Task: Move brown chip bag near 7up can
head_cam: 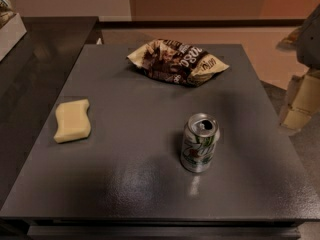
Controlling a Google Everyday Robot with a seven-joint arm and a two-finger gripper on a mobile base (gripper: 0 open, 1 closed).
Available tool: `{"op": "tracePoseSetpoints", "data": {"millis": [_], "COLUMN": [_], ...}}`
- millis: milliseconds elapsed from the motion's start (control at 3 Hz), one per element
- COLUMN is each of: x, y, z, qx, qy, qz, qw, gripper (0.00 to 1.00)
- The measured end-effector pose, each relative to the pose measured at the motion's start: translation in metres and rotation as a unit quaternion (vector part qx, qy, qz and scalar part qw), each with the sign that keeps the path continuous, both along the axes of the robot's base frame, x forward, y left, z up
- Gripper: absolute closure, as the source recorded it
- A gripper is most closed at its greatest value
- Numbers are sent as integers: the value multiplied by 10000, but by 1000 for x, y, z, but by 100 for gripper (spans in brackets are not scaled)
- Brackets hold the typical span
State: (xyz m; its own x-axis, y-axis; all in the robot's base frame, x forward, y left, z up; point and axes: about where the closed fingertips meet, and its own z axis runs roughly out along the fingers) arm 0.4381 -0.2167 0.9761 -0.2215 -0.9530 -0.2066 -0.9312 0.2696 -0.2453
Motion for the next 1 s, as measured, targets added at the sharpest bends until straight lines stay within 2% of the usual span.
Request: {"op": "tracePoseSetpoints", "data": {"millis": [333,667,1000], "x": [0,8,34], "y": [0,11,28], "z": [0,-1,-5], "qx": [0,161,408], "qy": [-1,-103,-222], "qz": [0,100,211], "qw": [10000,9998,9987], "gripper": [0,0,0]}}
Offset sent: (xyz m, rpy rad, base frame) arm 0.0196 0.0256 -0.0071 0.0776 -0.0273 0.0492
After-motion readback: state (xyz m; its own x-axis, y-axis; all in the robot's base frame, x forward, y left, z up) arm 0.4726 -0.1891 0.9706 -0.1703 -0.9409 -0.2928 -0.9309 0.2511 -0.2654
